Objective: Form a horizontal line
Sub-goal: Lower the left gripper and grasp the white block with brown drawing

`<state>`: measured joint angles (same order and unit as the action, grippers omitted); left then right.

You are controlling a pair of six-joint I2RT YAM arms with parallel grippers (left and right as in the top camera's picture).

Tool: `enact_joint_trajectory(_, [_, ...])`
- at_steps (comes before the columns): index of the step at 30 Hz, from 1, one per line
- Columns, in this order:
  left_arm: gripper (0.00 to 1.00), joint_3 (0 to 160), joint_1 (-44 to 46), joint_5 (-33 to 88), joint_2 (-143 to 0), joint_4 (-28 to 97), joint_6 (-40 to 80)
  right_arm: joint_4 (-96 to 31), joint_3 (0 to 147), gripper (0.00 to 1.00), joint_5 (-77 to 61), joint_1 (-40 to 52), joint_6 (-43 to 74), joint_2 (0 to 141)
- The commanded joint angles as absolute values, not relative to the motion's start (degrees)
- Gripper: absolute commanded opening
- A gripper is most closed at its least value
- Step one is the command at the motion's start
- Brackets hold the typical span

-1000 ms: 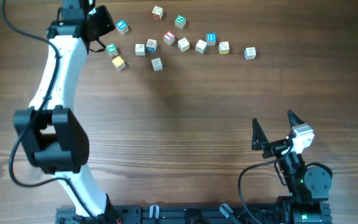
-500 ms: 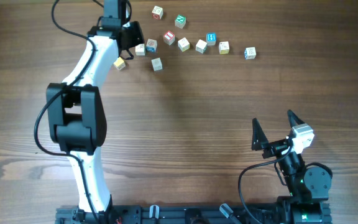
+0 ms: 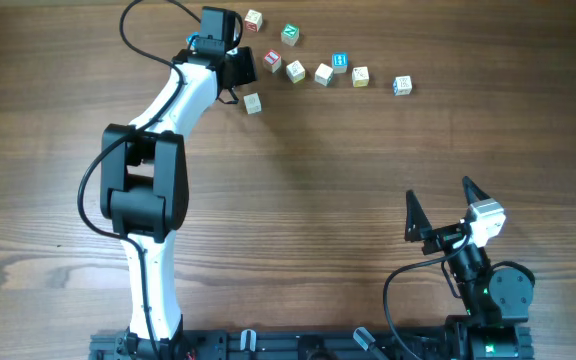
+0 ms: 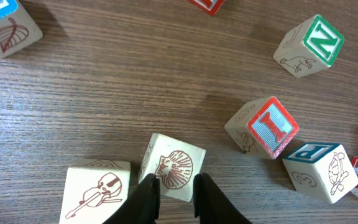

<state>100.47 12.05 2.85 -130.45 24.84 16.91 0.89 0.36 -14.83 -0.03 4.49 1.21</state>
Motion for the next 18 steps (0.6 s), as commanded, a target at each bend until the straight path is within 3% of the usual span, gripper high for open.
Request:
enact_joint_trajectory(1, [0.2, 100.12, 12.05, 2.66, -131.28, 25.5, 16.99, 1.21, 0.32, 1.0, -15.33, 0.25, 4.67, 0.8])
enact_joint_trajectory(18, [0.24, 98.24, 11.99, -8.88, -131.28, 25.93, 16.97, 1.21, 0.32, 0.99, -15.35, 0.25, 4.67, 0.8])
